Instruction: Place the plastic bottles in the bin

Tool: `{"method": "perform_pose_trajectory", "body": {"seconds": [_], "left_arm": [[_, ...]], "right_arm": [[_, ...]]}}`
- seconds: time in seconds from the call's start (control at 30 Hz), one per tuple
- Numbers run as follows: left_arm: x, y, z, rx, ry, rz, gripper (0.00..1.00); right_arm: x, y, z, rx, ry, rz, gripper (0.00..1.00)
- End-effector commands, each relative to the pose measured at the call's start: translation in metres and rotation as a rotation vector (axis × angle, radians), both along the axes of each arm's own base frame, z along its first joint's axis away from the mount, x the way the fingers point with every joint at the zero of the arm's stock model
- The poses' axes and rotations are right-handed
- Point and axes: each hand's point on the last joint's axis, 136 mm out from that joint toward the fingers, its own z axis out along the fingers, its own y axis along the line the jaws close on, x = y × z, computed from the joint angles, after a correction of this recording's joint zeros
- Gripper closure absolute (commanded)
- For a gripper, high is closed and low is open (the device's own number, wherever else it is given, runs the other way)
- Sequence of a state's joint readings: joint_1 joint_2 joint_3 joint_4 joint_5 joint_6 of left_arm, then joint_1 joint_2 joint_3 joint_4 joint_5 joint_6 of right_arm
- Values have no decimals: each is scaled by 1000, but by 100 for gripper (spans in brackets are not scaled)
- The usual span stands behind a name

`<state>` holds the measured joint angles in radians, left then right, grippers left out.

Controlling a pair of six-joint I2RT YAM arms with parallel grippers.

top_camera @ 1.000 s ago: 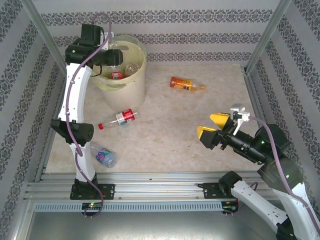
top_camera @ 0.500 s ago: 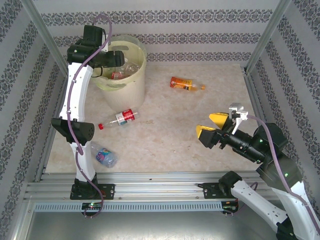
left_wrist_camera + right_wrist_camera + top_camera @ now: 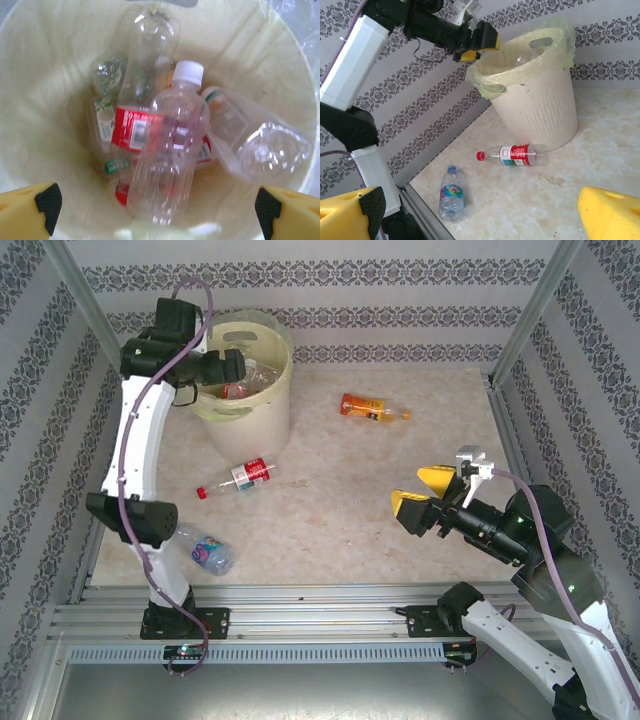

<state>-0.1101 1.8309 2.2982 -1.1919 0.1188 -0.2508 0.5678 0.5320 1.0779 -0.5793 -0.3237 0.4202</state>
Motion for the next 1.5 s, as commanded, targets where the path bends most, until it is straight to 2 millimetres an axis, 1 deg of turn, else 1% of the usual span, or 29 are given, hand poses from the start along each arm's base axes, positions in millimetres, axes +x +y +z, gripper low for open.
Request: {"method": "perform_pose_trajectory", "body": {"seconds": [0.0,0.1,0.2,0.3,0.43,0.53,0.63,0.8,0.9,1.07,1.2,1.3,1.47], "left_arm": [[-22,3,20,-49,-76,42,0],[-45,2,13,-105,-91,66,0],[-70,0,-9,-170,-37,100,0],[-97,3,-38,-200,44,148,0],[-139,14,-77,-215,136,250,0],[-167,18,-113,-221,243,315,0],[-190,19,-149,-229,346,361,0],[-229,38,-197,-172,453,499,0],[-250,52,-221,-99,527,585,0],[-268,60,-239,-61,580,655,0],[-278,57,-259,-90,627,695,0],[-282,53,-272,-112,650,709,0],[-278,43,-287,-180,653,702,1]], "right_arm": [[-6,-1,5,11,-18,10,2],[-6,-1,5,11,-17,12,2],[-7,0,5,10,-18,18,2],[-7,0,3,9,-13,21,2],[-6,2,0,6,-7,27,2],[-5,3,-2,5,-2,32,2],[-4,5,-5,7,7,40,2],[-4,5,-8,-1,15,34,2],[-4,3,-10,-8,15,25,2],[-2,3,-15,-20,25,18,2],[0,3,-19,-26,30,13,2],[1,3,-19,-29,31,11,2],[2,4,-21,-36,36,10,2]]}}
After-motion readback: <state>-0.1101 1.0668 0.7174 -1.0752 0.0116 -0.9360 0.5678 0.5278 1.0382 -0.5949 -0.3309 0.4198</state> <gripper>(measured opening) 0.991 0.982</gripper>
